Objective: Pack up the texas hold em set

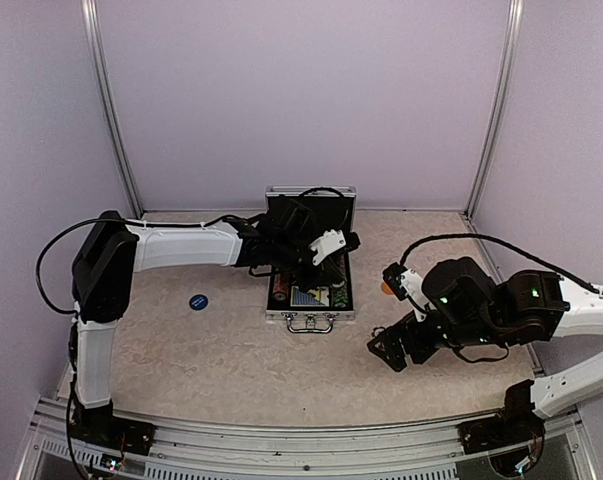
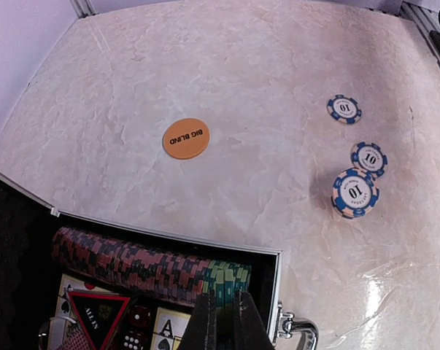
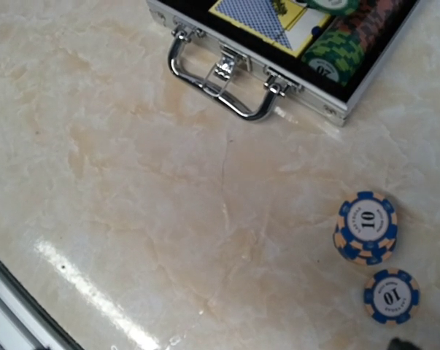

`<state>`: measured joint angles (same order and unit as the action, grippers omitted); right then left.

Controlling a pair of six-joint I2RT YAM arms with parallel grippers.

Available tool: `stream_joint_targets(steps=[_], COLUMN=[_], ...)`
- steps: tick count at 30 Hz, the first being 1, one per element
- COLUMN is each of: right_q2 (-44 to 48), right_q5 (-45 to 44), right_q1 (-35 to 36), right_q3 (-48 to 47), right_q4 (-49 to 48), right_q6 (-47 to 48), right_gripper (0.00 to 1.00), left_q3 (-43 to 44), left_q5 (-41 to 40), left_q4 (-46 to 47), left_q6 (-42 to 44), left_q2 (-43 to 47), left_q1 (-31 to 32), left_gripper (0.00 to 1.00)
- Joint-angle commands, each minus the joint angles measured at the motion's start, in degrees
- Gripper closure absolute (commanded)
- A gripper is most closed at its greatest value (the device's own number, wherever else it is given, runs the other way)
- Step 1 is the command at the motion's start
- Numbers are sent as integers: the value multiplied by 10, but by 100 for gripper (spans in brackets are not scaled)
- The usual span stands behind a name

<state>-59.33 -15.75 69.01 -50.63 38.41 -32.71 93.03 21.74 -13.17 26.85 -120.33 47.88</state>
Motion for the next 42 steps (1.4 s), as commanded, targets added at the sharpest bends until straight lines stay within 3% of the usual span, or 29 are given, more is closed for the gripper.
stream_joint_targets(steps=[1, 7, 17, 27, 34, 42], right_q2=[11, 8, 5, -8, -15, -18], right_q5=[-3, 1, 7, 11, 16, 22], right_q1=[-8, -9, -11, -13, -14, -16], right_q3=[7, 8, 9, 11, 13, 12], right_q4=[-10, -12, -14, -20, -27, -31], right_q6=[-7, -10, -12, -9, -7, -4], right_gripper=[0, 0, 0, 0, 0, 0], left_q3=[37, 83, 74, 26, -28, -14], left_q5=[-16, -38, -44, -139, -102, -79], left_q4=[-34, -81, -75, 15, 56, 1], left_q6=[61, 88, 87, 60, 56, 69], left_q2=[-33, -85, -93, -52, 11, 14], left_q1=[14, 31, 30, 32, 32, 44], left_gripper=[100, 100, 100, 100, 100, 100])
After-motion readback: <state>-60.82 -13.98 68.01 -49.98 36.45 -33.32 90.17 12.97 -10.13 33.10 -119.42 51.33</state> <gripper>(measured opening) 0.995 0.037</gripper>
